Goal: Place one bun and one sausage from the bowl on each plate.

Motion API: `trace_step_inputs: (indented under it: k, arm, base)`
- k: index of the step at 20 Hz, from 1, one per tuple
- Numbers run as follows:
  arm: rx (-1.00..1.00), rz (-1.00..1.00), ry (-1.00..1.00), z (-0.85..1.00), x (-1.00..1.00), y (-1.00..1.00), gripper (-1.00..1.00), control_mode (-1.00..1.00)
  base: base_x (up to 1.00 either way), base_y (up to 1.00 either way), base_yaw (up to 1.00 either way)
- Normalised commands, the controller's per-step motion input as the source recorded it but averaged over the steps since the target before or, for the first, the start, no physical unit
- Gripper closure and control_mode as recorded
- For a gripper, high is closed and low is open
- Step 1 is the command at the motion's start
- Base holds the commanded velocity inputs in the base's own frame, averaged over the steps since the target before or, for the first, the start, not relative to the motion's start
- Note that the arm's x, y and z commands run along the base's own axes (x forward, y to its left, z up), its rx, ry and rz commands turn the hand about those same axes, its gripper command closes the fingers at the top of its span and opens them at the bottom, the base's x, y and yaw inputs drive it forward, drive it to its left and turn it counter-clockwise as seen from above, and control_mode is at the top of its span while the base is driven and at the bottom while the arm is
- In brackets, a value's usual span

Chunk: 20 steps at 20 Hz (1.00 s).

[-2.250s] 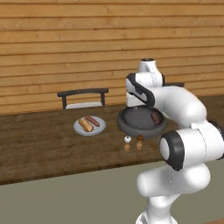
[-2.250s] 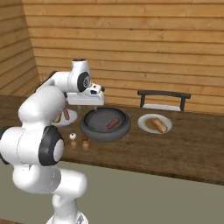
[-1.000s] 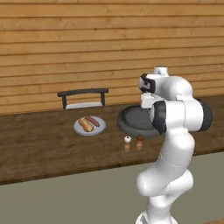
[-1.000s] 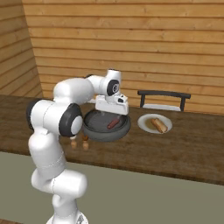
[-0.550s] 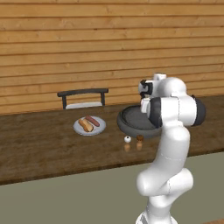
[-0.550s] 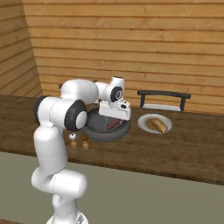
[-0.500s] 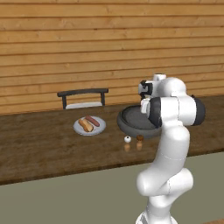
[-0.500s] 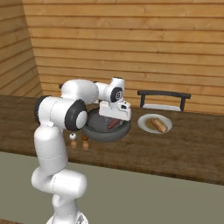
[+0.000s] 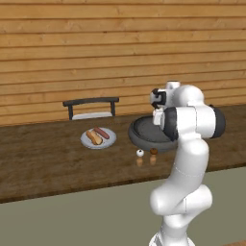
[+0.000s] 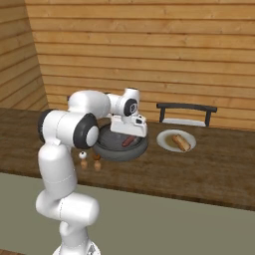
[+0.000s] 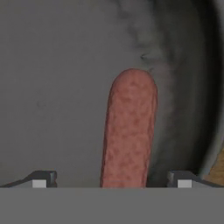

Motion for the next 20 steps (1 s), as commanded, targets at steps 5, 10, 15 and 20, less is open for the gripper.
trace_step_inputs:
  k: [5, 10, 15, 20]
  arm:
    - [0.00, 0.01, 0.00, -0.16, -0.06, 0.15, -1.00, -1.00]
    - [0.00, 0.00, 0.01, -0.11, -0.26, 0.01, -1.00, -1.00]
    - [0.00, -0.01, 0.00, 0.01, 0.00, 0.00, 1.00, -1.00]
    - [-0.01, 0.00, 0.00, 0.08, 0.00, 0.00, 1.00, -1.00]
  base:
    - [0.00, 0.00, 0.00]
    - [0.00, 0.00, 0.00]
    - [0.00, 0.00, 0.00]
    - [0.00, 0.00, 0.00]
